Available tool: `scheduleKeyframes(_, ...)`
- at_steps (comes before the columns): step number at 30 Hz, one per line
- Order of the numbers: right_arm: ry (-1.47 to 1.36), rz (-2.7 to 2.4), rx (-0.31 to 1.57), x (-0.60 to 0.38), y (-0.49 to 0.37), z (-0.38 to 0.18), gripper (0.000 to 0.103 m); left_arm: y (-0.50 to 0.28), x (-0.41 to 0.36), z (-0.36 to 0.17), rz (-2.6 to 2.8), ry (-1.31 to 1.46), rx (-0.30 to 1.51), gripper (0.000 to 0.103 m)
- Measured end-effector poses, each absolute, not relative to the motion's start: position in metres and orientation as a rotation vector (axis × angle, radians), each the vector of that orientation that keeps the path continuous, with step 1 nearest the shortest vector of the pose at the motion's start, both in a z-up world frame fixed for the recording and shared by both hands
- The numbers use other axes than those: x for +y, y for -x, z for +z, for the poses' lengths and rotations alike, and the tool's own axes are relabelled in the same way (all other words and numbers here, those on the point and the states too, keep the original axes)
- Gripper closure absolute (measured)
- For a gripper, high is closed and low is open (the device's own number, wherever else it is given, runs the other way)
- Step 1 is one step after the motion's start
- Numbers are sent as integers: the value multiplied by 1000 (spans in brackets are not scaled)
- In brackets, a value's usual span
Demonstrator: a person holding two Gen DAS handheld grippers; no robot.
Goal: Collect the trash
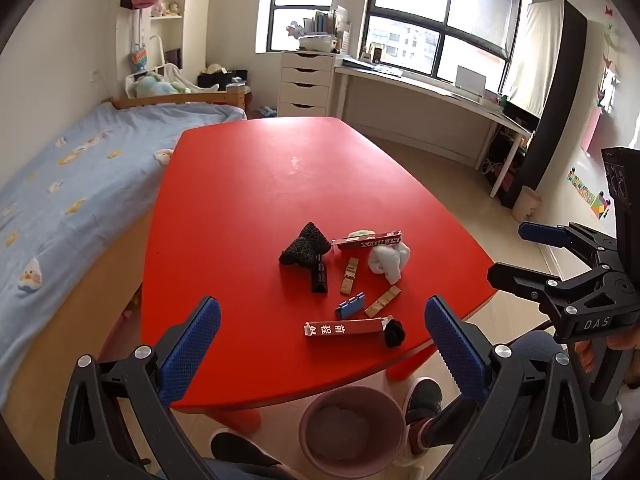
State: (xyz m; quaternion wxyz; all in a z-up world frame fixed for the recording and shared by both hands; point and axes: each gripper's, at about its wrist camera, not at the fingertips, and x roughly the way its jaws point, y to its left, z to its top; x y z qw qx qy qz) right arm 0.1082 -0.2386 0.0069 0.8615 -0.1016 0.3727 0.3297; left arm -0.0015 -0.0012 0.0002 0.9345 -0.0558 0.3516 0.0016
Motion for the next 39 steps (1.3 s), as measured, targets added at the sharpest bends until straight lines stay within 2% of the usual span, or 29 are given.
scheduleKeyframes(39, 223, 689, 809, -234, -108, -9, 3, 2, 7, -14, 60, 112, 776, 5)
